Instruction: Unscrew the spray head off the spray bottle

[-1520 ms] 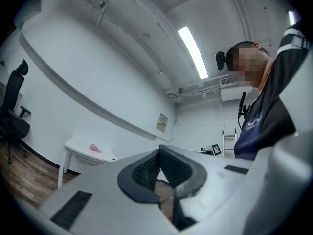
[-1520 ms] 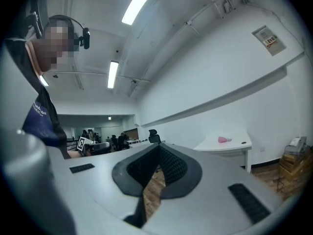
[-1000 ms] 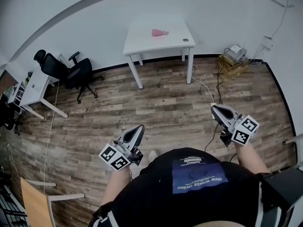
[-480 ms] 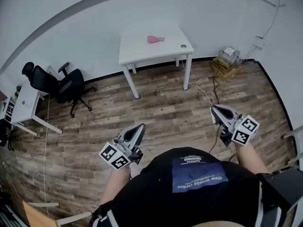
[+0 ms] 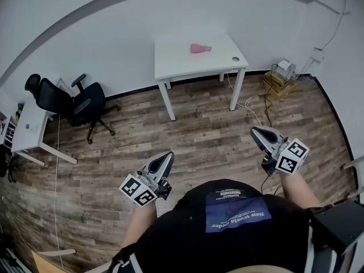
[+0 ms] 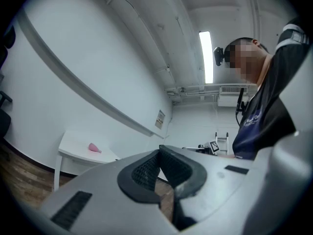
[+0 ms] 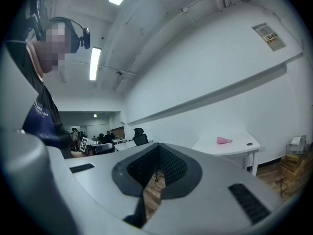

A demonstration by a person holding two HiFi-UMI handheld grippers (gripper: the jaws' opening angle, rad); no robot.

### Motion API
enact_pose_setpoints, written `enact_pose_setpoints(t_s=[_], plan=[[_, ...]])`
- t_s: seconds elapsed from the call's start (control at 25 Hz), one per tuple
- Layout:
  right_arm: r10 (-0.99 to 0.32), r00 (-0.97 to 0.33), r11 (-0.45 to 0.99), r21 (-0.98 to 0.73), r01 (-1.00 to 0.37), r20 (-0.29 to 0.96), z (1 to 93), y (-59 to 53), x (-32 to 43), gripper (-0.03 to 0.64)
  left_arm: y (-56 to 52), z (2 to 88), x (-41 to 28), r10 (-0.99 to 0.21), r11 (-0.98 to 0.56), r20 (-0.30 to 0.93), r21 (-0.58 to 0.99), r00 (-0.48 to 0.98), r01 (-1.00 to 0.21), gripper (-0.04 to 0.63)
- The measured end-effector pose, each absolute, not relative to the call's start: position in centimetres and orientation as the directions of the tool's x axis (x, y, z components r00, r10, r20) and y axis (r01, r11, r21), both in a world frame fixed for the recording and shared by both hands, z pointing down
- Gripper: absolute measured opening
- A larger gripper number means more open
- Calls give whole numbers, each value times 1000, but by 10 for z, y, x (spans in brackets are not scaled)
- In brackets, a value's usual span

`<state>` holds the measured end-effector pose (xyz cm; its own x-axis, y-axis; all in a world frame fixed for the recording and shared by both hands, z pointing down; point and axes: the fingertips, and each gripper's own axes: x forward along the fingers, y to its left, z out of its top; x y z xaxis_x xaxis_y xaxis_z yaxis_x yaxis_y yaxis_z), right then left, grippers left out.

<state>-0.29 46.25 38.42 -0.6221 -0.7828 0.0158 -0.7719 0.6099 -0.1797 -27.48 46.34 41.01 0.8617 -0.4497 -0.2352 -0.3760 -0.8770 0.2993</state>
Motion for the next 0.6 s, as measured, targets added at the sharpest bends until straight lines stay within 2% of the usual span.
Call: enact_pose_setpoints(t_s=[0.32, 0.6], plan=[[-762, -646, 630, -189, -753, 37, 386, 411, -32, -6, 420, 416, -307, -484, -857, -242, 324, 841, -401, -8], [-748, -663, 645, -209, -735, 26, 388, 368, -26, -6, 385, 413, -300, -503, -846, -217, 323, 837, -425, -8]])
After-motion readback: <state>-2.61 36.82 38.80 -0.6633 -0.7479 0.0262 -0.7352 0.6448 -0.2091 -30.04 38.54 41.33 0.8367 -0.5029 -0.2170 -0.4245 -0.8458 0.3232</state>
